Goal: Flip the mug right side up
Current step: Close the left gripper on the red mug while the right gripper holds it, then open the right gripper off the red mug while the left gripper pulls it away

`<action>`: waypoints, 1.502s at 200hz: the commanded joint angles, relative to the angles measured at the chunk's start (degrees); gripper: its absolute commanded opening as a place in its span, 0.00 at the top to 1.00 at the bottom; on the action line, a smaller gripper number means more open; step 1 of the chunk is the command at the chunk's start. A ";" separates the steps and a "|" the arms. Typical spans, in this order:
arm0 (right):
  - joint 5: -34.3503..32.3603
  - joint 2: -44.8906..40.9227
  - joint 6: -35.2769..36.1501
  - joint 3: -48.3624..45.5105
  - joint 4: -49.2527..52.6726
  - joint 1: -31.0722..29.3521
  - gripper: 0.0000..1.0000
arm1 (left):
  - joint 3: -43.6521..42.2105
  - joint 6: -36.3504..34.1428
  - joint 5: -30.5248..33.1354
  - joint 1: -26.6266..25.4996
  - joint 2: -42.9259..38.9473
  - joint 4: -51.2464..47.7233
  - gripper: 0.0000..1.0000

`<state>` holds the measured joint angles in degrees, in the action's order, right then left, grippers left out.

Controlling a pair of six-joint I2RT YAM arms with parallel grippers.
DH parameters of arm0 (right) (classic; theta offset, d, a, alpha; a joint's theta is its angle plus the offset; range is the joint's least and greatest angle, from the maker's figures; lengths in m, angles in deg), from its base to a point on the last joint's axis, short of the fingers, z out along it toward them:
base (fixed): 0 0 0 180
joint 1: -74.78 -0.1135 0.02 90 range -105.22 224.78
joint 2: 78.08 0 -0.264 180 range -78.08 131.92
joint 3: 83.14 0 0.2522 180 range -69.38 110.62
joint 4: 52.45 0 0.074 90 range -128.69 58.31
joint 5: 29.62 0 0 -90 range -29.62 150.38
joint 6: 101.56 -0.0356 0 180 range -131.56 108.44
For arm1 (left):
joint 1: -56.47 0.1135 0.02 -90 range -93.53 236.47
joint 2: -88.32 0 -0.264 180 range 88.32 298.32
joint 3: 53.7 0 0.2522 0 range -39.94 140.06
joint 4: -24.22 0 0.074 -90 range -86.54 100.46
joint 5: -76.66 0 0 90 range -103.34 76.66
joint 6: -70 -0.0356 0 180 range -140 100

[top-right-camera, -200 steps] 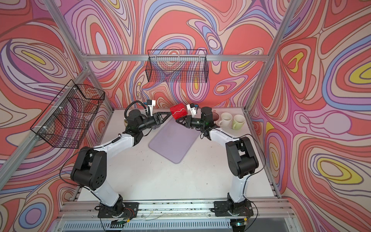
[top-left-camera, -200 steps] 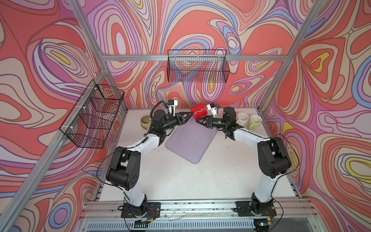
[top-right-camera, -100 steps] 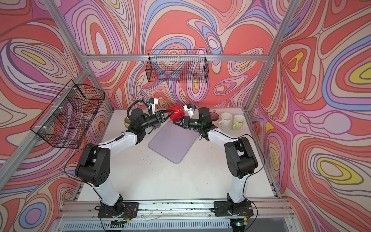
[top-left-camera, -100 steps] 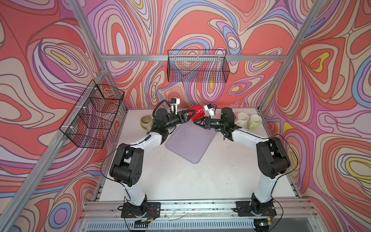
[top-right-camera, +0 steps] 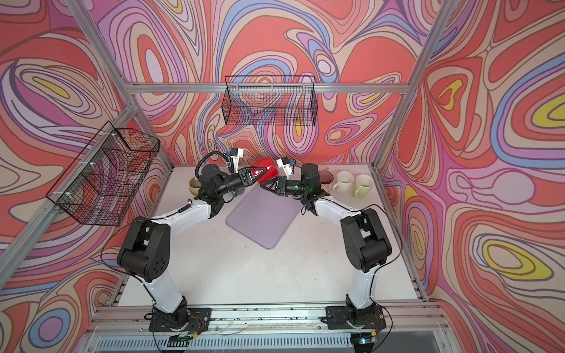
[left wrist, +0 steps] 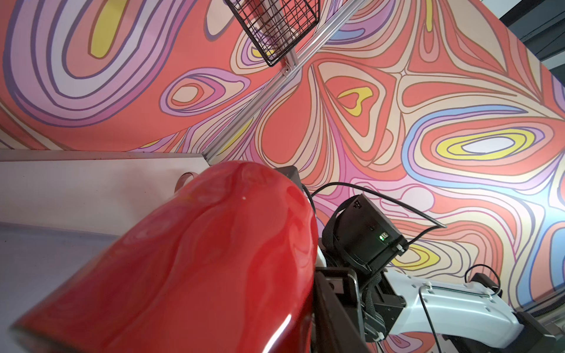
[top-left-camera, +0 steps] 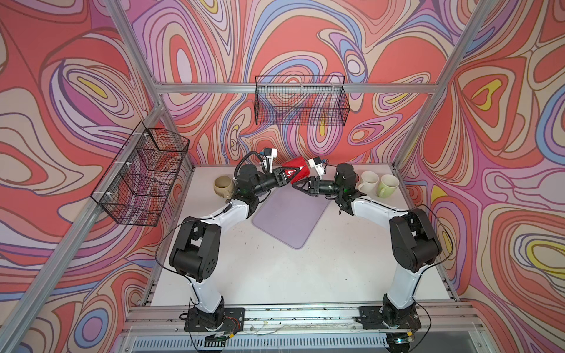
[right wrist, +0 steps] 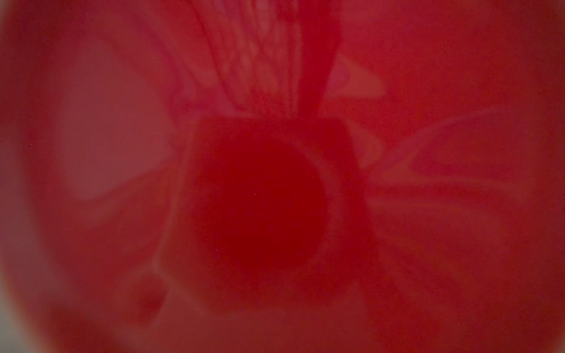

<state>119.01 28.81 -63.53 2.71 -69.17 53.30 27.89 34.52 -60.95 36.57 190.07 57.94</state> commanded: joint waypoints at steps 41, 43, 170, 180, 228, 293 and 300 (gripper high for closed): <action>1.60 0.08 -0.02 1.17 -7.26 -0.54 0.98 | 1.82 1.20 -0.84 -0.31 0.63 3.86 0.95; 1.58 0.14 -0.05 1.04 -7.43 -0.55 0.98 | 1.79 1.20 -0.82 -0.29 0.59 3.85 0.96; 0.95 1.21 -3.62 -1.17 -13.46 -0.44 0.60 | 1.18 -0.97 0.73 -0.04 -1.25 2.00 1.00; 1.02 1.30 -3.73 -1.36 -13.72 -0.49 0.59 | 0.96 -1.46 1.17 0.20 -1.68 1.44 1.00; 0.79 1.10 -4.55 -3.00 -15.88 0.61 0.50 | -0.32 -2.05 2.33 1.30 -3.20 1.21 1.00; 0.85 0.25 -3.83 -4.77 -14.97 2.55 0.48 | -1.60 -5.87 2.88 3.62 -7.35 -4.33 1.00; 0.79 0.07 -3.10 -4.78 -14.00 2.61 0.48 | -1.62 -7.31 3.01 3.55 -8.05 -6.27 1.00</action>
<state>119.80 30.12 -68.18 -1.26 -82.59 55.27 25.93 32.10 -58.73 39.61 187.21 53.15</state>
